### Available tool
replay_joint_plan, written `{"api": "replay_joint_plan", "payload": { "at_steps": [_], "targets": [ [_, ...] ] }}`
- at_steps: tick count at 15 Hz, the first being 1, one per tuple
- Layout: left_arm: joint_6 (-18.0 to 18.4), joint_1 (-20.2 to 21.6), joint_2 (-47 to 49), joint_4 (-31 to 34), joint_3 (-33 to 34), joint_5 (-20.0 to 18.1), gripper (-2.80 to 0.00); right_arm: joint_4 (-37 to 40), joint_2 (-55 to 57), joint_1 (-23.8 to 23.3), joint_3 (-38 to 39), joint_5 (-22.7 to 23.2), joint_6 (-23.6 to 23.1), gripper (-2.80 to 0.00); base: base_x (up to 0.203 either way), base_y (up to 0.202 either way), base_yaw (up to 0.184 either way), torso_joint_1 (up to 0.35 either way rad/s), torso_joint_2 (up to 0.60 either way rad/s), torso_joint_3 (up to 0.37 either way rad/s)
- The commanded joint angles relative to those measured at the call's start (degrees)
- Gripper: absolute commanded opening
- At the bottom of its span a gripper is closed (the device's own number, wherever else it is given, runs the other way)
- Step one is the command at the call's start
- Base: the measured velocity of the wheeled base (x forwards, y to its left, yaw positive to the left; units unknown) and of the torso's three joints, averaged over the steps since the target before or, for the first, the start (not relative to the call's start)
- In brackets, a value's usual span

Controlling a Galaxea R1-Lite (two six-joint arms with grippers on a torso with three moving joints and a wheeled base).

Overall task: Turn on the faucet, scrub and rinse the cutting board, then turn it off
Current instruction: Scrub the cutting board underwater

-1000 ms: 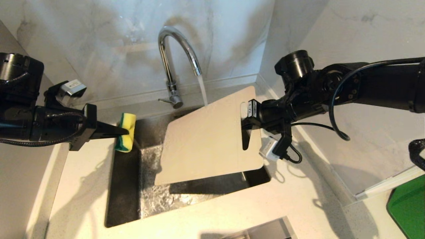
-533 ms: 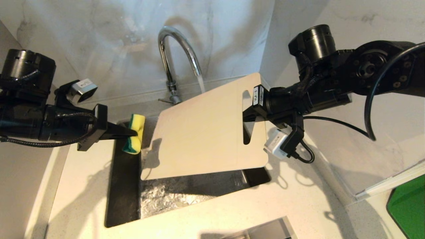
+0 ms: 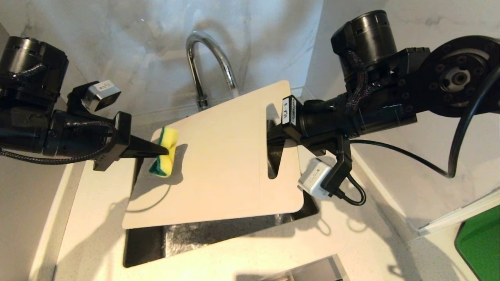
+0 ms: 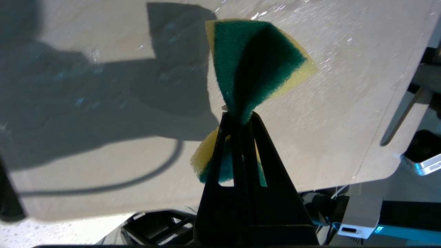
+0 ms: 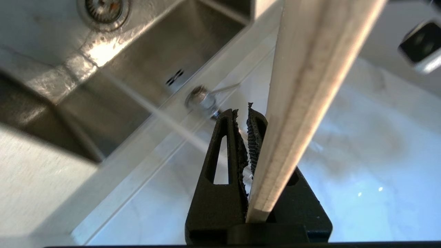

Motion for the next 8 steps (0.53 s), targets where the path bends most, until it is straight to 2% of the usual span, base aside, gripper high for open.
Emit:
{"api": "replay_joint_plan", "payload": {
  "at_steps": [1, 5, 8],
  "targets": [
    [-0.5, -1.6, 0.0, 0.1, -1.1, 0.0, -2.8, 0.1, -0.1, 1.8, 0.8, 0.1, -0.6, -2.8, 0.0, 0.0, 0.0, 0.0, 0.0, 0.0],
    [-0.9, -5.1, 1.5, 0.7, -3.6, 2.7, -2.8, -3.3, 0.0, 4.7, 3.9, 0.0, 0.8, -2.8, 0.0, 0.0, 0.0, 0.0, 0.0, 0.0],
    [-2.0, -7.2, 3.4, 2.6, -8.3, 3.6, -2.8, -5.8, 0.1, 6.9, 6.7, -1.0, 1.7, -2.8, 0.0, 0.0, 0.0, 0.0, 0.0, 0.0]
  ]
}}
